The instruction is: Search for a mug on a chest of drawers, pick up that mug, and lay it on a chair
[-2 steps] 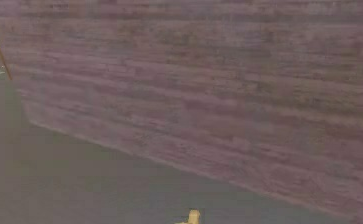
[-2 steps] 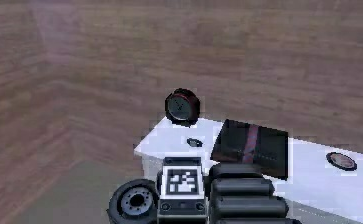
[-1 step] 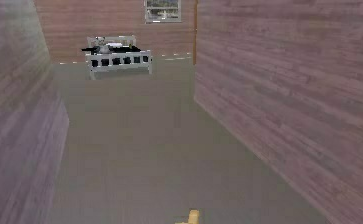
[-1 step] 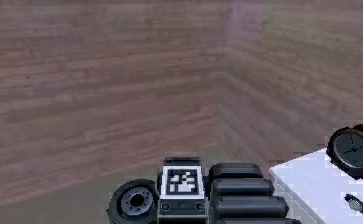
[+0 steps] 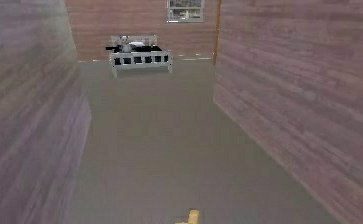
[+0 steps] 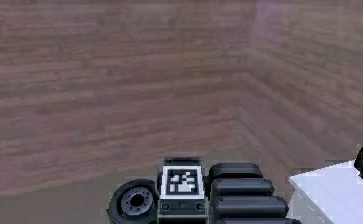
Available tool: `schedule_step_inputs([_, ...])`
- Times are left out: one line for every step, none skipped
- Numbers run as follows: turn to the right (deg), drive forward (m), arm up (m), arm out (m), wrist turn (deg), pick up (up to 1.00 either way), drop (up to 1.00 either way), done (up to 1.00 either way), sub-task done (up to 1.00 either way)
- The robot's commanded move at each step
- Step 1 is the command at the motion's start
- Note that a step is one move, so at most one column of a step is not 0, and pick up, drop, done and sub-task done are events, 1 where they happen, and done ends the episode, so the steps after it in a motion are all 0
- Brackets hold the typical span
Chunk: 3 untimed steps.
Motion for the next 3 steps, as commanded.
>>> schedule_step_inputs([0.0,1.0,0.0,0.0,0.0,0.0,0.0,0.0,0.0])
schedule_step_inputs([0.0,1.0,0.0,0.0,0.0,0.0,0.0,0.0,0.0])
schedule_step_inputs([0.0,1.0,0.0,0.0,0.0,0.0,0.0,0.0,0.0])
